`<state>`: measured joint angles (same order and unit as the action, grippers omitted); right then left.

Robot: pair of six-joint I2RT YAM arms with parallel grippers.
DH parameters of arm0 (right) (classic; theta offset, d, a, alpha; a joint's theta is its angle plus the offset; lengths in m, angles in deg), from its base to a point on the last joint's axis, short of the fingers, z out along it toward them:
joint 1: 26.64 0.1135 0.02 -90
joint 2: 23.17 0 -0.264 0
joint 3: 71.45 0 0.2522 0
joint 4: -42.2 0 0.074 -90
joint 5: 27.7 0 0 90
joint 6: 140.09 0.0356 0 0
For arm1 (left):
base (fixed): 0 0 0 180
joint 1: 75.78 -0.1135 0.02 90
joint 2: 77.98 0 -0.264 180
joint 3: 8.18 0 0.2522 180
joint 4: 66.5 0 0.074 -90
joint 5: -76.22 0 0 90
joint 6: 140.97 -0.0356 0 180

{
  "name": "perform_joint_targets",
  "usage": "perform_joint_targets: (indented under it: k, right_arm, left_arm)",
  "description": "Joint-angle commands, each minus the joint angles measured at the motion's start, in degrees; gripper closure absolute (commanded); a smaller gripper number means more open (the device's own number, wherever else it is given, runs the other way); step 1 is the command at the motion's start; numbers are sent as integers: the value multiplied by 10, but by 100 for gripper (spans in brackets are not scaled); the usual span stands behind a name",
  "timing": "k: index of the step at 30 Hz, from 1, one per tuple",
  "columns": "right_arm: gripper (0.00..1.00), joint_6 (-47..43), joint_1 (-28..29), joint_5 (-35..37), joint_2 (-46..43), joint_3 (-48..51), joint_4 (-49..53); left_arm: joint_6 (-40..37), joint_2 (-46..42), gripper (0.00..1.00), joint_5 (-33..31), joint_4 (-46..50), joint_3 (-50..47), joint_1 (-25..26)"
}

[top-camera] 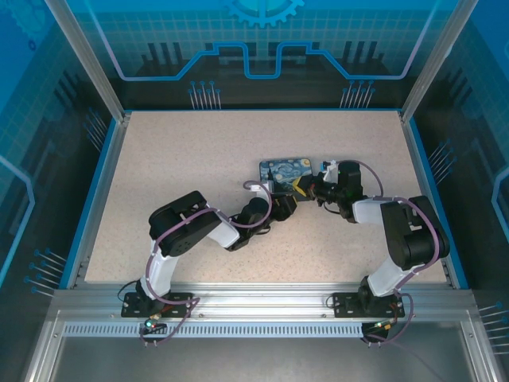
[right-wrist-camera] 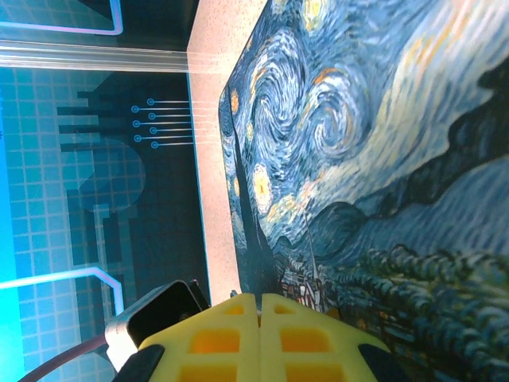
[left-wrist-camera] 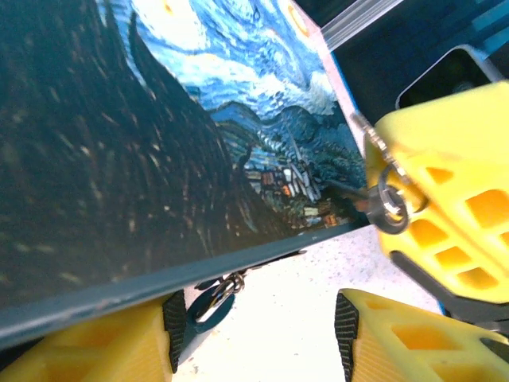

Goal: Unlock a padlock with a key

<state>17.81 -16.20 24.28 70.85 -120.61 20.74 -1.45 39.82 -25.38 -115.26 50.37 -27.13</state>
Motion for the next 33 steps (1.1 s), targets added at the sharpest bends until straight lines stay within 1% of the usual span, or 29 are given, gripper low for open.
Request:
perform_joint_targets:
  k: [1,6,9,11,14,21,27,29,33]
  right_arm:
    - [100,-2,-10,-12,9,-1,-13]
    - [100,-1,-11,-13,8,-2,-13]
    - [100,0,-10,-13,8,-2,-13]
    - [100,0,-11,-12,8,-2,-13]
    - [100,-1,-11,-13,10,0,-14]
    - [100,0,-11,-13,9,2,-17]
    - [100,0,-10,-14,9,3,-18]
    - [100,0,-10,-14,9,3,-19]
    - [100,-1,-11,-14,11,5,-19]
  left_arm:
    - [21,3,44,-6,-52,-6,5]
    - [19,11,40,-4,-17,6,4]
    - [8,12,40,0,19,16,4]
    - [0,6,39,-4,62,22,3]
    - [-42,-9,39,-12,156,44,3]
    - [-144,-31,35,-53,277,81,3]
    - [-207,-16,31,-105,362,132,4]
    - [-222,-9,30,-102,367,143,4]
    - [-227,3,31,-57,335,151,4]
